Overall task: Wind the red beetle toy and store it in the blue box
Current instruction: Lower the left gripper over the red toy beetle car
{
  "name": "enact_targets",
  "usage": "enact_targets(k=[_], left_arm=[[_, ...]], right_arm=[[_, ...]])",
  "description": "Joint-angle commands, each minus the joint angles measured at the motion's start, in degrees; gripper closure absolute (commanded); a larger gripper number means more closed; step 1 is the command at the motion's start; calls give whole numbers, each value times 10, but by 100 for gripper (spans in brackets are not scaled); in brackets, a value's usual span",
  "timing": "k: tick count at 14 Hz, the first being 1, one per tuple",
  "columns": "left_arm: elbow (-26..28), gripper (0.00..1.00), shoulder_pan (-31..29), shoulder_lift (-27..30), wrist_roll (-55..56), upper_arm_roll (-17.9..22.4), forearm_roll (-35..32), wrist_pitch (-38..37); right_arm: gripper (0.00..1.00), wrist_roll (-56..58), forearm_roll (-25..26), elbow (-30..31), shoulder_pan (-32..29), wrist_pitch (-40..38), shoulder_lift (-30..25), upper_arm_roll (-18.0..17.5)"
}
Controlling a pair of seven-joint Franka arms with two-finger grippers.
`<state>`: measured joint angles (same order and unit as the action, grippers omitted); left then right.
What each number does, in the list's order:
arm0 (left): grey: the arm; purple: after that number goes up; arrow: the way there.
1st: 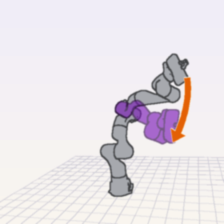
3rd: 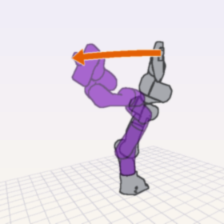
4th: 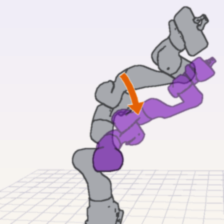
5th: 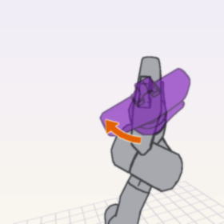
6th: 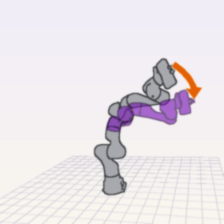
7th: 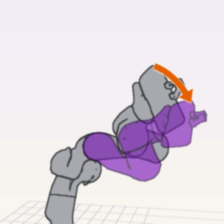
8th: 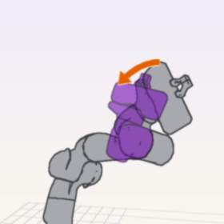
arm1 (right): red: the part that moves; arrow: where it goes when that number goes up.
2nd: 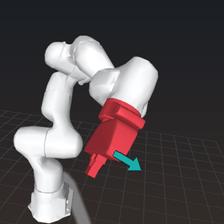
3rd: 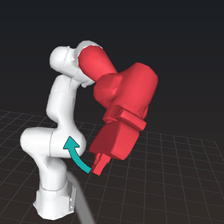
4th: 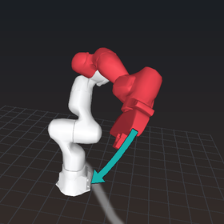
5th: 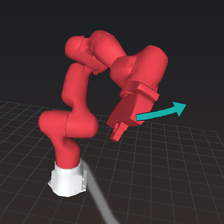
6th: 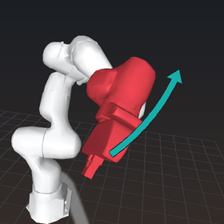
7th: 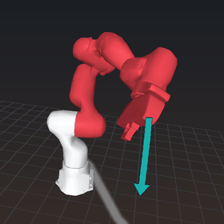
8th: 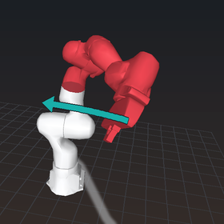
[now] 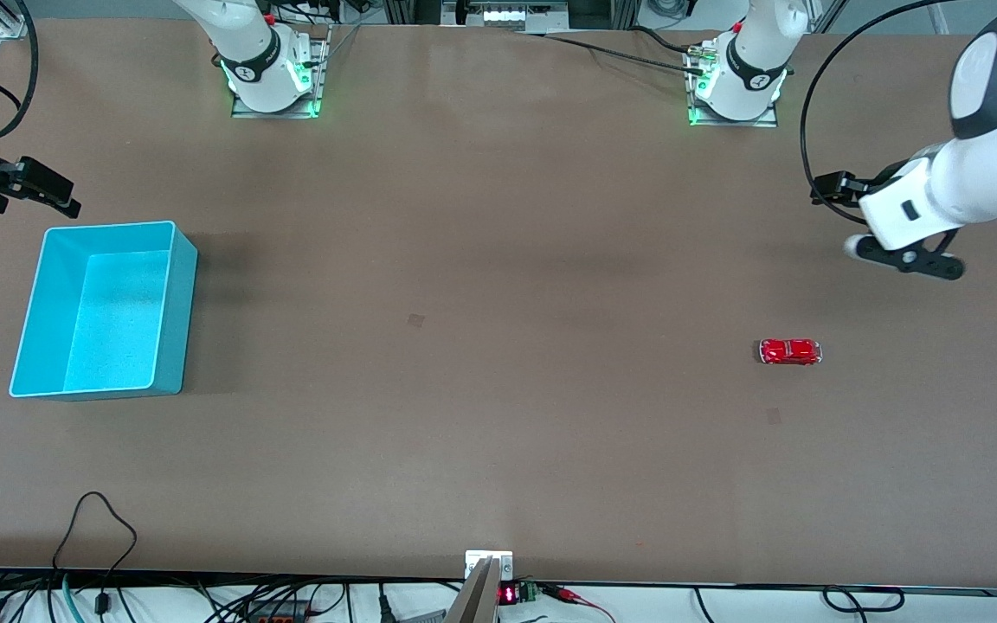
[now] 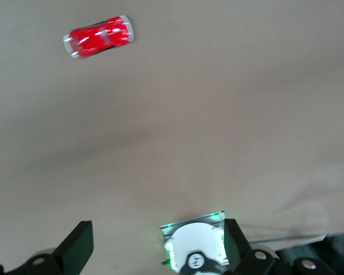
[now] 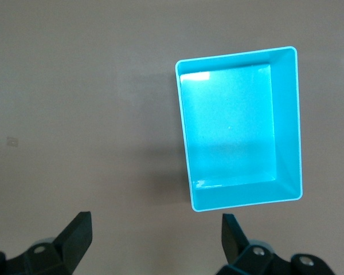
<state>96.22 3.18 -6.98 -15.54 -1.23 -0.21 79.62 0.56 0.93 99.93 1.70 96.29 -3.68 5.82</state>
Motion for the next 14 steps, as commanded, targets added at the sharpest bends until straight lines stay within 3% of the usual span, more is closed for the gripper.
enact_targets(k=[1,6,9,12,14], left_arm=[[-3,0,-12,-25,-132,-3,7,18],[25,0,-34,-77,-323,-2,-5,127],[79,0,-45,-102,-481,-2,-41,285],[150,0,-58,-113,-554,-2,-72,439],[169,0,-59,-141,-607,-2,-72,508]], right_arm=[[0,1,0,11,-1,7,-10,0],[0,1,0,11,-2,7,-9,-1],[0,1,-1,10,-2,7,-9,0],[0,1,-1,10,-2,8,-8,0],[0,1,-1,10,-2,8,-8,0]])
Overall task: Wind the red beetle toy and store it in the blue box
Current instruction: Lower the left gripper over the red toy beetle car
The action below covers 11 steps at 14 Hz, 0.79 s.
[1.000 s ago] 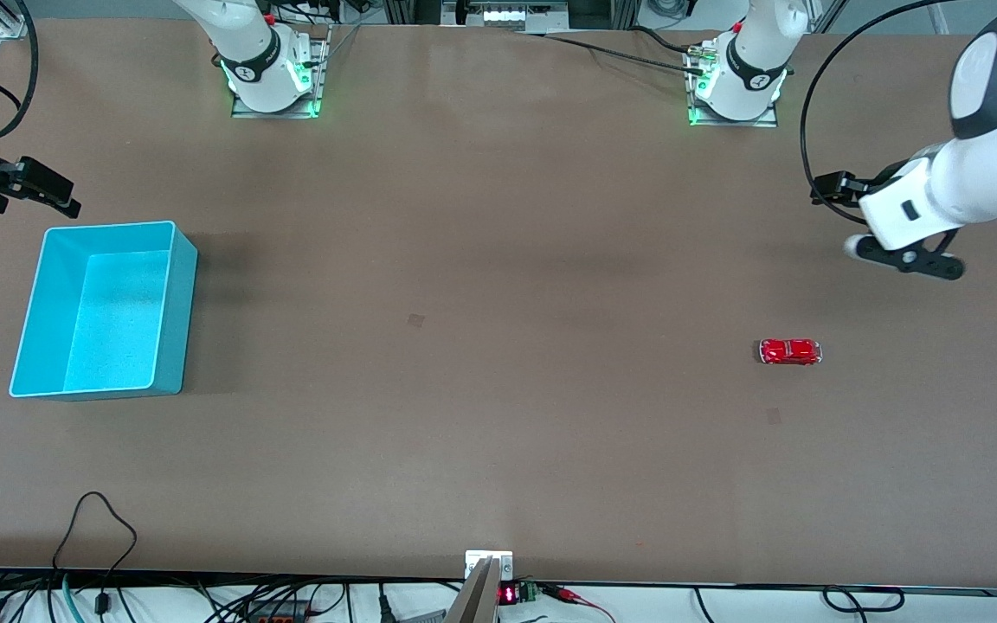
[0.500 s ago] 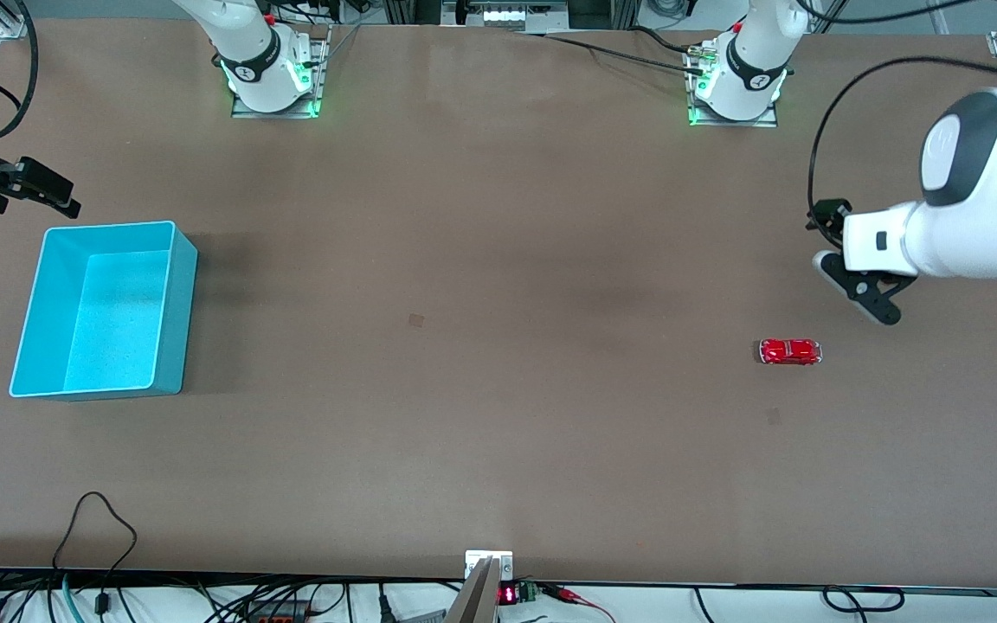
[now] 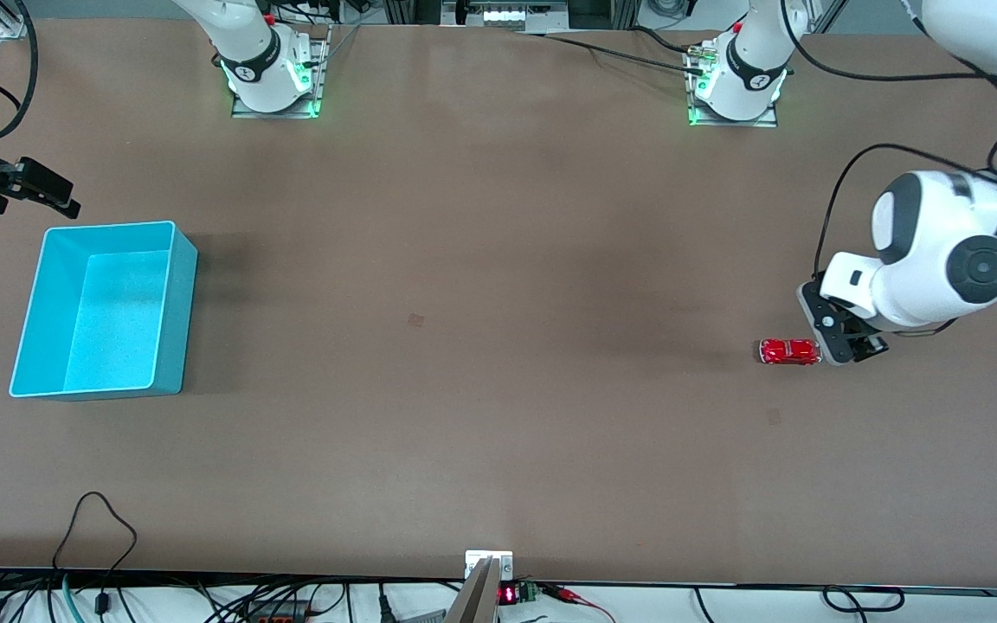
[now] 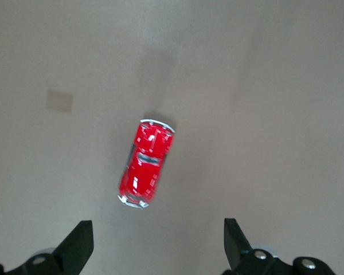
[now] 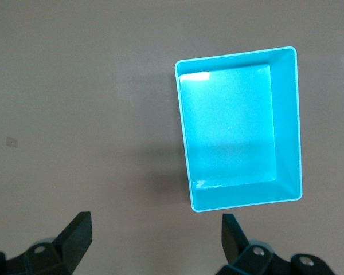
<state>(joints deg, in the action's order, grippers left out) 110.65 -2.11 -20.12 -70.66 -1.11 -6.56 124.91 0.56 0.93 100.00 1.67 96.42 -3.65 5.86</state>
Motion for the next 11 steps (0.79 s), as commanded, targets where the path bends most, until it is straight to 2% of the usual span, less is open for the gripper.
enact_targets(k=[1,5,7,9,11], left_arm=[[26,0,-7,-25,-82,-3,-9,83],[80,0,-25,-47,-106,-4,-9,188],[84,0,-28,-66,-144,-4,-9,223],[83,7,-27,-78,-158,-4,-9,246],[80,25,-24,-83,-166,-5,-9,247]], right_arm=[[0,1,-1,9,-2,7,-8,-1],[0,1,-1,9,-2,7,-7,-1],[0,1,-1,9,-3,9,-5,-1],[0,1,-1,9,-2,10,-5,-1],[0,1,-1,9,-2,10,-5,-1]])
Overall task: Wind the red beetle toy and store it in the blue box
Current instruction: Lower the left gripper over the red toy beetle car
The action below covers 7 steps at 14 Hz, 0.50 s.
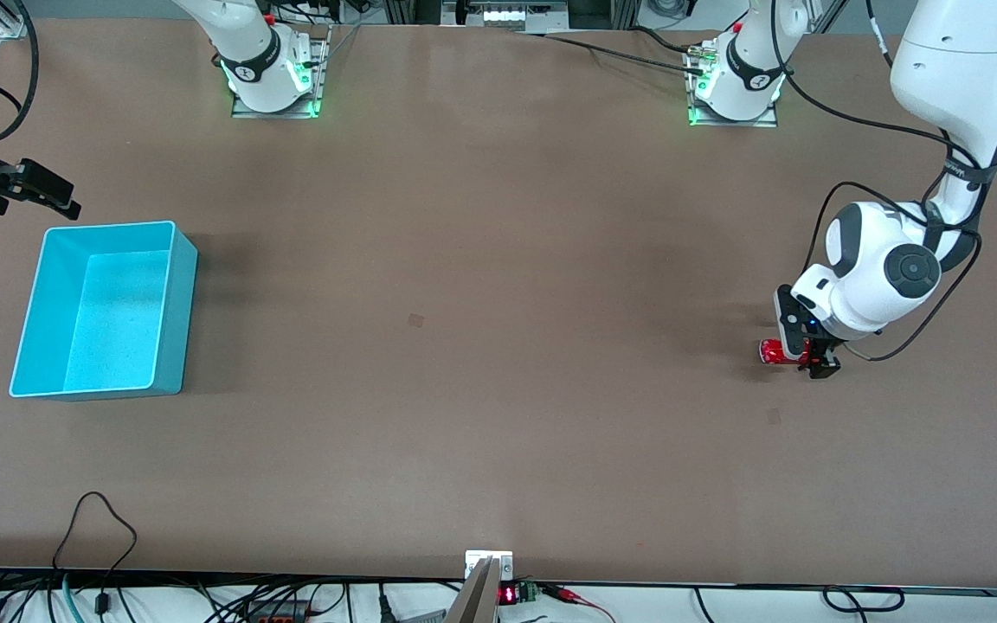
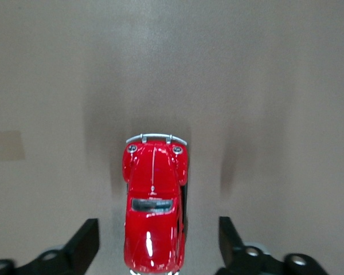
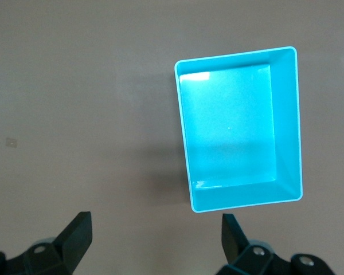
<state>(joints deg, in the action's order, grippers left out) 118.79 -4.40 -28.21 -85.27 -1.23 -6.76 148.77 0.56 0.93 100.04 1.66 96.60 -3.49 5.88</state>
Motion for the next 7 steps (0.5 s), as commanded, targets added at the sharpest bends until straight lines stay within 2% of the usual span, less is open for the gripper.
enact_targets(k=[1,3,4,7], left_arm=[[-1,40,-1,-2,-26,-4,-7,8],[-2,73,-2,-2,-28,-4,-7,7],[-2,81,-2,-2,-28,-4,-7,7],[-1,86,-3,-3,-29,-4,-7,6]], right_arm=[[0,1,-1,9,-3,8,-6,-1],[0,1,-1,9,-3,8,-6,-1],[0,1,-1,9,-3,8,-6,-1],[0,1,-1,9,-3,8,-6,-1]])
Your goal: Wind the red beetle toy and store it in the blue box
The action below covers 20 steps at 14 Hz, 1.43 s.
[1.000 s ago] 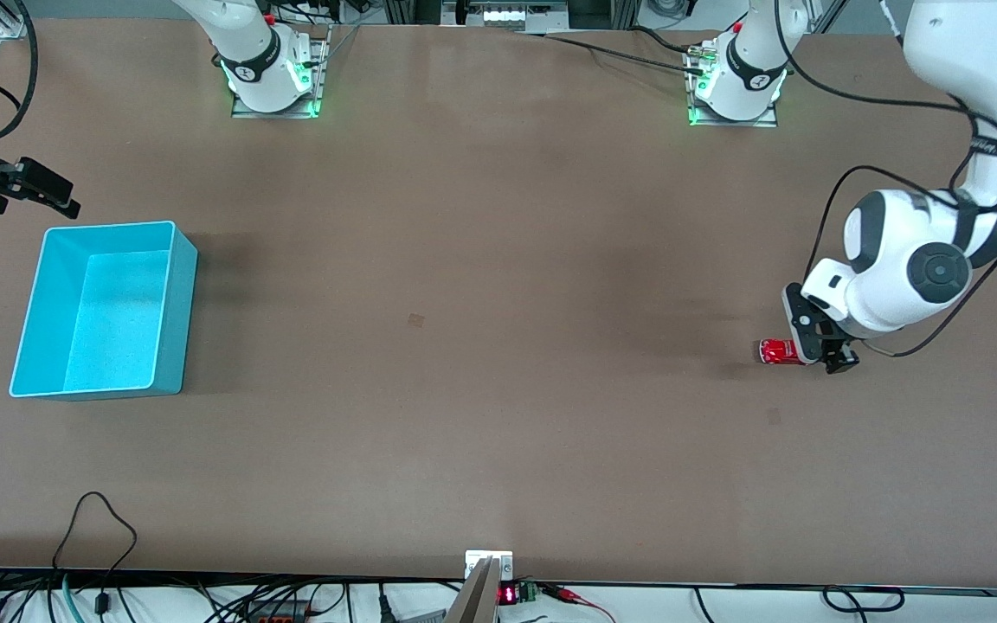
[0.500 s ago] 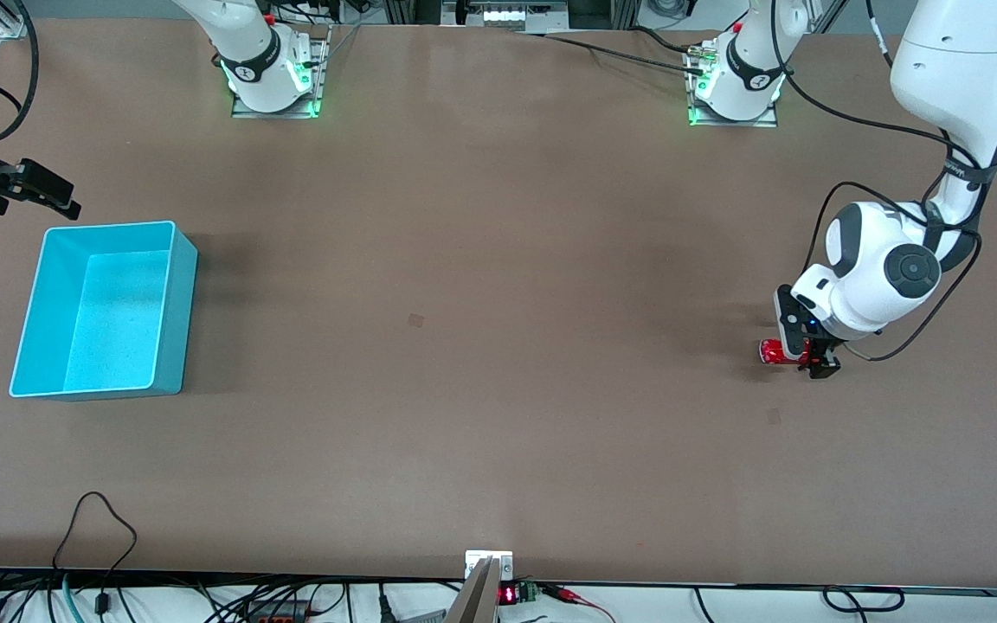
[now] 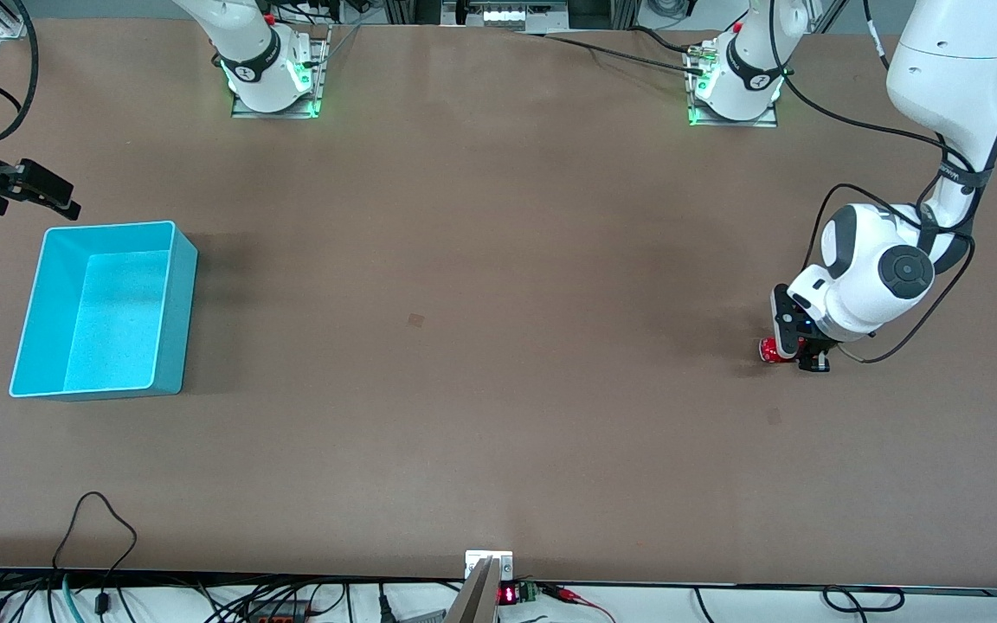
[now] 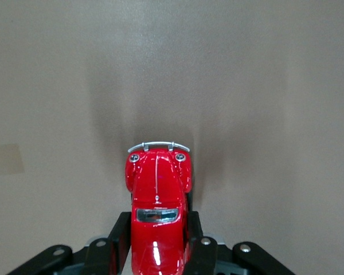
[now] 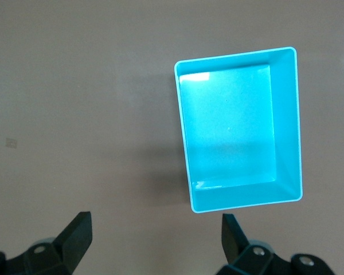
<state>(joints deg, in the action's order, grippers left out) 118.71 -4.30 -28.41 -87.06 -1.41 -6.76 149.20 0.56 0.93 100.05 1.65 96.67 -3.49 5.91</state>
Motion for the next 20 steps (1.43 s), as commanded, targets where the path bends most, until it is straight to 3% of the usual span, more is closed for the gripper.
enact_targets(k=[1,5,11,16,17,18,19,20], left_arm=[[-1,87,-3,-1,-11,-2,-7,1],[-1,86,-10,-4,-12,-1,-7,-1],[-27,86,-120,-32,-142,-2,-7,0],[-37,85,-146,-38,-158,-2,-6,2],[-38,75,-145,-38,-158,-2,-6,2],[-40,33,-145,-37,-159,-2,-6,2],[-45,0,-147,-31,-160,-3,-6,-1],[-46,0,-145,-18,-159,-3,-6,-3]], right_arm=[[0,1,-1,9,-2,7,-6,-1],[0,1,-1,9,-2,7,-6,0],[0,1,-1,9,-2,7,-6,0],[0,1,-1,9,-4,7,-6,0],[0,1,-1,9,-4,7,-6,0],[0,1,-1,9,-4,7,-6,0],[0,1,-1,9,-4,7,-6,0],[0,1,-1,9,-4,7,-6,0]])
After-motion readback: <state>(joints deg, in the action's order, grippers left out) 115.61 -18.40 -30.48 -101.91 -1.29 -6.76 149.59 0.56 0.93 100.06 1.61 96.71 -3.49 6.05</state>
